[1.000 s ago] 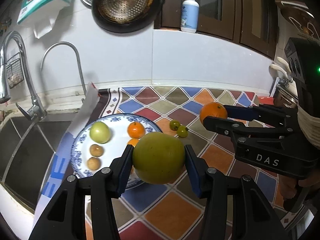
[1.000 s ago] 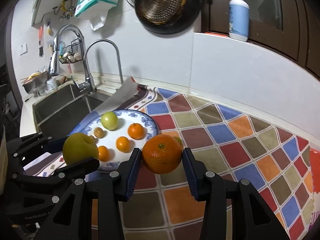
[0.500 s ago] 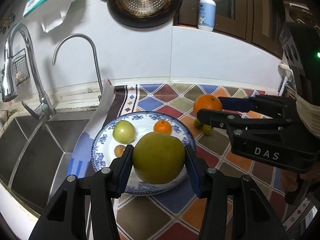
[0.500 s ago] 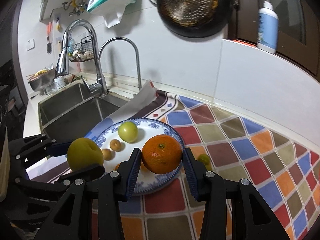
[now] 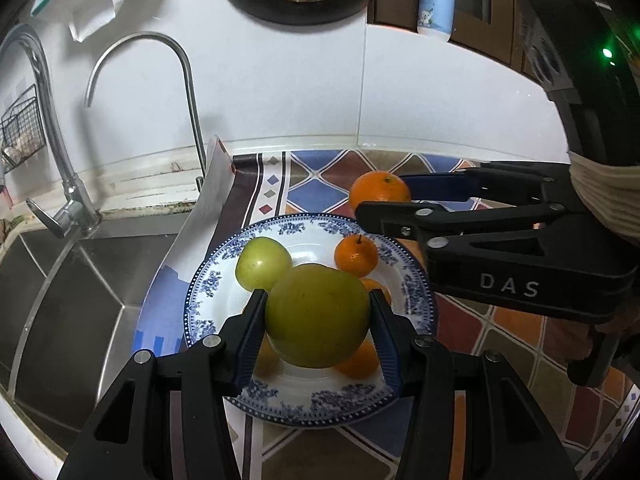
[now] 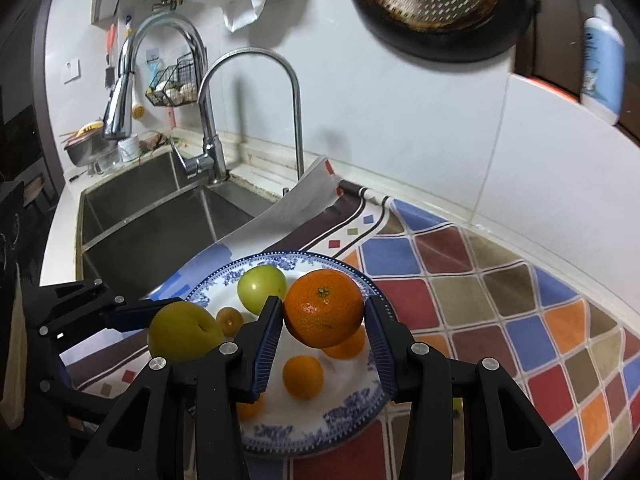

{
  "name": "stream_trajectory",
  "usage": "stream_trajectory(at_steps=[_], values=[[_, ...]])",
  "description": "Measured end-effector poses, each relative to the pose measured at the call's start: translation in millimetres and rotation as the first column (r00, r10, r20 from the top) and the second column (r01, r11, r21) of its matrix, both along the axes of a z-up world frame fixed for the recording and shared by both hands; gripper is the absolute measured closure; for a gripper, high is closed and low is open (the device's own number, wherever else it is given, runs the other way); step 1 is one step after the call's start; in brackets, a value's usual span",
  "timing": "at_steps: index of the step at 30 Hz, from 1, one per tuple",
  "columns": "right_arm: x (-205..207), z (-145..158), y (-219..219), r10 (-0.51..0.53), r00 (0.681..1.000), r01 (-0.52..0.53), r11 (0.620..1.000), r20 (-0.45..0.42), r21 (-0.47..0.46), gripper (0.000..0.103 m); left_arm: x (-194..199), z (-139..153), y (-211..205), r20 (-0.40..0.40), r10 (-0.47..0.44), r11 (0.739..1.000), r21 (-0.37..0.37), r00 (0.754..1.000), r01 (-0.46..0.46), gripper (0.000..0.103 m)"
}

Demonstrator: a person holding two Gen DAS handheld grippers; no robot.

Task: Organize fruits
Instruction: 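Carry the large fruit and the orange over the plate with both tools, then open both tools to set the large fruit and orange on the plate, then move both open tools back toward the two small green fruits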

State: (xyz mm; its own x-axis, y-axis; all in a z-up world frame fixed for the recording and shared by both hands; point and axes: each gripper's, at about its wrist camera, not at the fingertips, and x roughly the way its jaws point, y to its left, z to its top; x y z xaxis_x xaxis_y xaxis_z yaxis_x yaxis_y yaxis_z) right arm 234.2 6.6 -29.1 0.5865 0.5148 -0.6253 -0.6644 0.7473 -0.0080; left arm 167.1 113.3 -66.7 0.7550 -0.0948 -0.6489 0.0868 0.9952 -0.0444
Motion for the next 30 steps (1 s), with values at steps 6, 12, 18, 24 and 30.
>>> stream_trajectory(at_steps=[6, 12, 18, 24, 30], values=[[21, -17, 15, 0.035, 0.999, -0.035, 0.999, -0.041, -0.011, 0.06, 13, -14, 5, -0.038, -0.005, 1.0, -0.007, 0.999, 0.005, 0.053], [34, -29, 23, 0.052, 0.996, -0.053, 0.998, -0.067, -0.013, 0.06, 23, -22, 7, -0.055, -0.005, 1.0, -0.015, 0.998, 0.004, 0.053], [38, -31, 25, 0.066, 0.995, -0.066, 0.998, -0.073, 0.005, 0.059, 24, -23, 6, -0.055, 0.004, 1.0, -0.015, 0.998, -0.005, 0.051], [26, -19, 14, 0.031, 0.999, -0.03, 1.0, -0.042, 0.008, 0.058, 15, -15, 4, -0.03, 0.016, 1.0, 0.004, 0.999, -0.016, 0.048], [0, 0, -15, -0.068, 0.997, 0.067, 0.997, 0.024, 0.03, 0.048, -4, 2, -5, 0.023, 0.019, 1.0, 0.016, 1.0, -0.02, 0.041]])
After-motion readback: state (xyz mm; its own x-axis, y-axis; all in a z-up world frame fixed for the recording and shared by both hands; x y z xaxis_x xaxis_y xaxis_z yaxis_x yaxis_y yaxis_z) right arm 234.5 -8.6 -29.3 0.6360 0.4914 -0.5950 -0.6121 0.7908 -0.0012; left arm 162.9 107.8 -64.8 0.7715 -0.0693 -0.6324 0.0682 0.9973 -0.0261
